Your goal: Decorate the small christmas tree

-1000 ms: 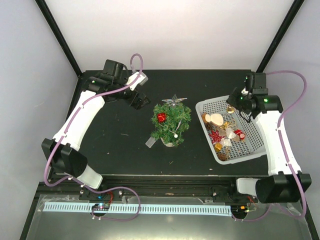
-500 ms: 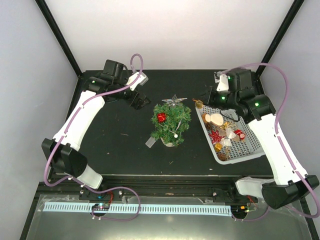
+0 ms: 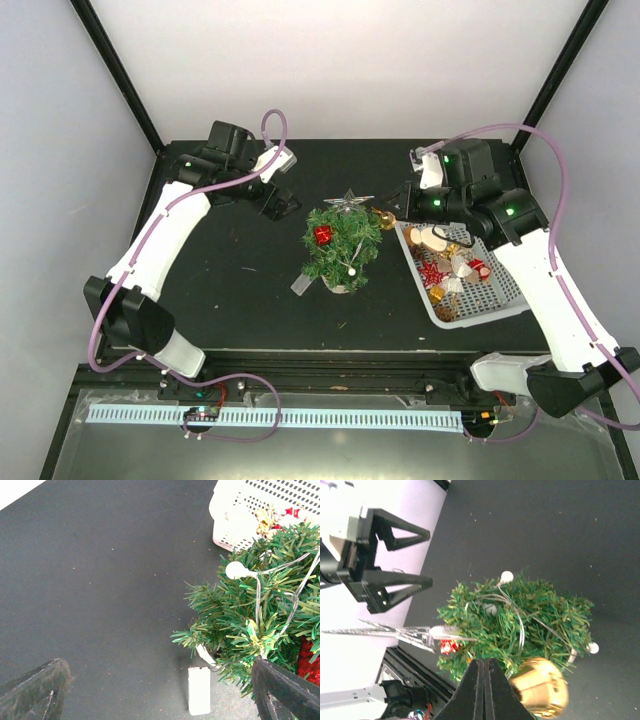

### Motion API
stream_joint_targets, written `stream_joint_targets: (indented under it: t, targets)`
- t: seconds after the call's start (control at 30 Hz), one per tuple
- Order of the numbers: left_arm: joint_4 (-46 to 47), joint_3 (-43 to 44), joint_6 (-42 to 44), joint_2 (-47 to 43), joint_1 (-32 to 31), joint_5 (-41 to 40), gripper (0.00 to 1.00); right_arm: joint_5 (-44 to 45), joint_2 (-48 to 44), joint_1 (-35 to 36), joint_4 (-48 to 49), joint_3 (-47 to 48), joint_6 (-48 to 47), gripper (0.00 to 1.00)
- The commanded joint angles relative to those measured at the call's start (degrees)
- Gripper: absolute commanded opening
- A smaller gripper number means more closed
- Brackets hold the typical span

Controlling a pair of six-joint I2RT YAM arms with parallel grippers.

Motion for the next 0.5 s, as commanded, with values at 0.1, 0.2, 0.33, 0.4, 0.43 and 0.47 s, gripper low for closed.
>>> stream_joint_targets:
  t: [0.1,0.2,0.33,0.4,0.43,0.47]
  targets:
    - [0.88,-1.12,-0.35,-2.18,-0.39,0.35,0.99,0.54,-2.82,0.92,-5.83,-1.06,-4.18,0.01]
    - [0.97,-1.5,-0.26,-2.43,-0.39,0.3,0.99,1.87,-4.17,0.94,-5.89,-3.21,-3.9,0.01]
    - [0.89,-1.72,-0.26,-2.53,-0.39,0.34,0.99,3.47,-4.09,0.94,-5.65,-4.55,-3.69,0.01]
    - [0.86,-1.73,-0.26,-2.57,-0.39,0.34,0.99,4.03,-3.86,0.94,-5.52,-4.68,-3.6,0.01]
    - [0.89,-1.69,-0.2,-2.61,-0.39,0.35,0.99,4.28,-3.63,0.94,-5.37,-4.92,-3.62,0.01]
    - [0.88,-1.73,-0.19,-2.62,-0.39,0.35,0.99,4.48,-3.43,0.94,-5.2,-5.26,-3.45,0.01]
